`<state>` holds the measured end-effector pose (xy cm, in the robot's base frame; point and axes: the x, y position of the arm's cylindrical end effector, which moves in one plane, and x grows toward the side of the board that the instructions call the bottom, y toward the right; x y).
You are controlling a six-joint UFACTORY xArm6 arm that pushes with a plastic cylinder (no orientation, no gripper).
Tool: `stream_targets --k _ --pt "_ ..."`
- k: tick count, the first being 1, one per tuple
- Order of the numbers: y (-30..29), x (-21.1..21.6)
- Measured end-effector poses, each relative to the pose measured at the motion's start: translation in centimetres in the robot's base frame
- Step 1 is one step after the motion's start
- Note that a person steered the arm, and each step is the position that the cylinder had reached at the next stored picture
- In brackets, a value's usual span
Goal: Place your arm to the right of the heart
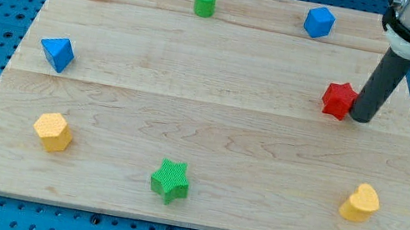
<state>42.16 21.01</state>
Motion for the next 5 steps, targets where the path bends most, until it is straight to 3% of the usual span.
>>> stream_targets --k 1,3,5 --pt "4.0 1.3" --pt "12.8 10.9" --pt "10.7 12.8"
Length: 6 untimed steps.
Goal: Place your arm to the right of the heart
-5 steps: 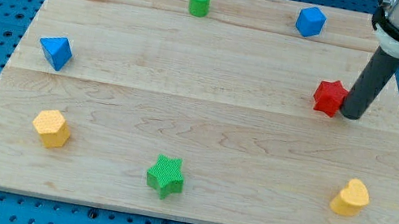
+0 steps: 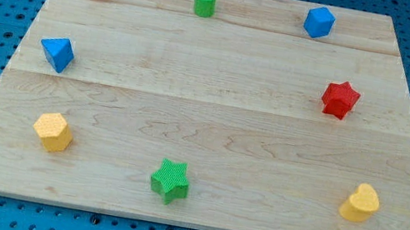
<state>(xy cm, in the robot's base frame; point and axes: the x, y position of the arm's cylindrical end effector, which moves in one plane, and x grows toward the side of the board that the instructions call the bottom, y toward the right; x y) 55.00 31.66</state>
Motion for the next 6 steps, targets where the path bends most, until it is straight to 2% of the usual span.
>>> stream_targets --k 2,5,6 --pt "-7.2 -0.7" --pt "-6.9 -0.6" --pt "-5.5 0.8"
